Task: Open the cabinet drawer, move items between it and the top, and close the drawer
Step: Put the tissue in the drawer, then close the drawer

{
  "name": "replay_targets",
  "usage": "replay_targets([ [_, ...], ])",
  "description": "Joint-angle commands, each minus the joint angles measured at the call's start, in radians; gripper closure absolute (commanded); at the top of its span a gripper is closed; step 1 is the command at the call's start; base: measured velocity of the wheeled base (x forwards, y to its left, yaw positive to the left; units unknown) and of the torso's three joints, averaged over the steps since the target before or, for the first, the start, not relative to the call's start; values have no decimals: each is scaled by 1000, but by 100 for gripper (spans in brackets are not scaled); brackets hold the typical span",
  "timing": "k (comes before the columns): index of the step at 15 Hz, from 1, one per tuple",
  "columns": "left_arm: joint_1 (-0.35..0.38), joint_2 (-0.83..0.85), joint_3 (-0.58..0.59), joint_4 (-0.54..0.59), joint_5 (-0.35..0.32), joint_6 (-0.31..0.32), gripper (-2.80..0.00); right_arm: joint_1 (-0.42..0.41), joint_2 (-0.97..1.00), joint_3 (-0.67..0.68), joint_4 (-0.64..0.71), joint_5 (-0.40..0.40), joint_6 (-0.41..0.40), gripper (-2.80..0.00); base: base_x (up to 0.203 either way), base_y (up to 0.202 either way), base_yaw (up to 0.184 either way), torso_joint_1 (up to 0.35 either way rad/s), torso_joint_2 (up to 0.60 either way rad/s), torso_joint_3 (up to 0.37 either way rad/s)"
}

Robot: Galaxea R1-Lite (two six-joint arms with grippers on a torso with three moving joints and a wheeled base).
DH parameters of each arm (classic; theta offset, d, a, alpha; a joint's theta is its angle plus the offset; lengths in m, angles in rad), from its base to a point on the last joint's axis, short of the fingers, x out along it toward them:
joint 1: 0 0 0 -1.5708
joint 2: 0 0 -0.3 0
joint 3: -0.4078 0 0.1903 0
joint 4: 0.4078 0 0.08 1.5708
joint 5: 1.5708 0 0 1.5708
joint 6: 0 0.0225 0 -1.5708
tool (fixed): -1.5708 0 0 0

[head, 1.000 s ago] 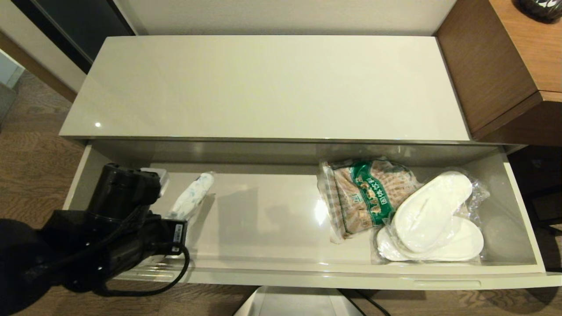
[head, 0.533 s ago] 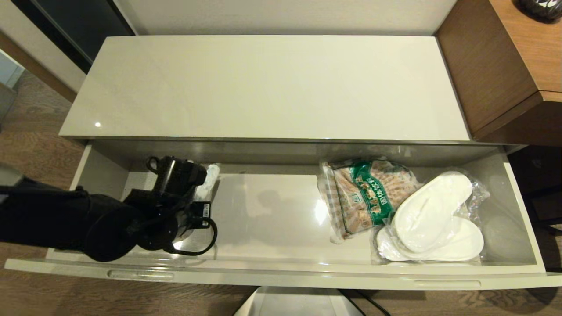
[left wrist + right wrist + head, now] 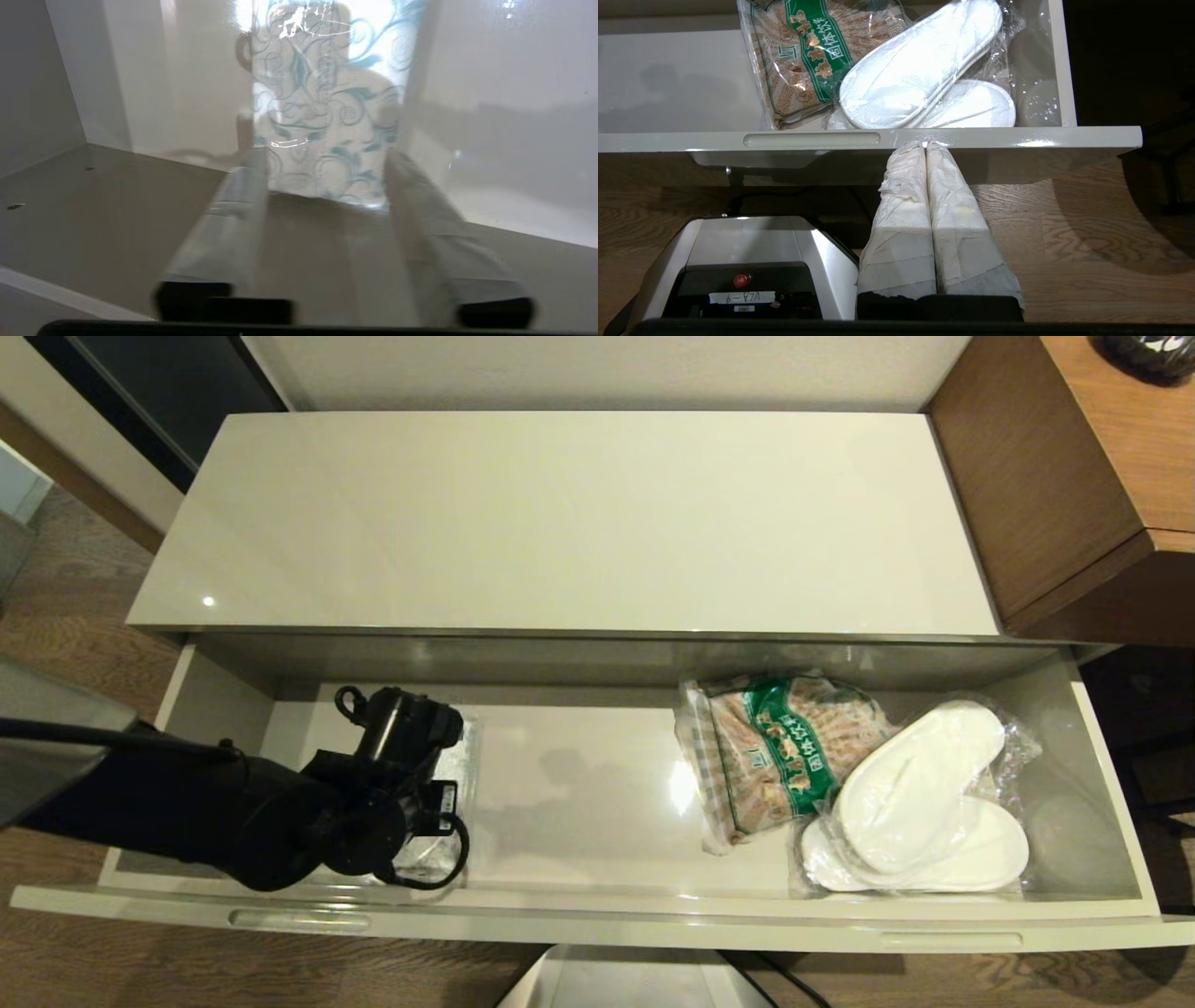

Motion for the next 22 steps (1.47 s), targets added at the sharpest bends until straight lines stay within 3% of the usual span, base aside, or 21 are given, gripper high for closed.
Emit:
replay_targets([
  [1,-6,6,-1,-4,4,-3,-280,0,-14,3,0,0,0,0,0,0,0,0,0,0],
  [5,-10,-73,-4,31,24,0,-280,0,-14,3,0,0,0,0,0,0,0,0,0,0],
  [9,-20,-244,-12,184,38,6,-280,0,-14,3,0,1,0,0,0,0,0,0,0,0],
  [10,-21,-302,-20,253,33,9,0,0,-14,3,0,0,0,0,0,0,0,0,0,0],
  [13,-48,-613,-41,500,18,14,0,0,-14,3,0,1,0,0,0,0,0,0,0,0],
  [15,-79,-730,-50,684,7,13,0,0,-14,3,0,0,0,0,0,0,0,0,0,0],
  [19,-110,-868,31,826,-49,-10,0,0,-14,3,0,0,0,0,0,0,0,0,0,0],
  [20,-110,-882,55,869,-99,-38,0,0,-14,3,0,1,0,0,0,0,0,0,0,0],
  [21,-110,-897,102,922,-189,-67,0,0,-14,3,0,1,0,0,0,0,0,0,0,0],
  [22,-110,-909,122,958,-229,-93,0,0,-14,3,0,1,0,0,0,0,0,0,0,0],
])
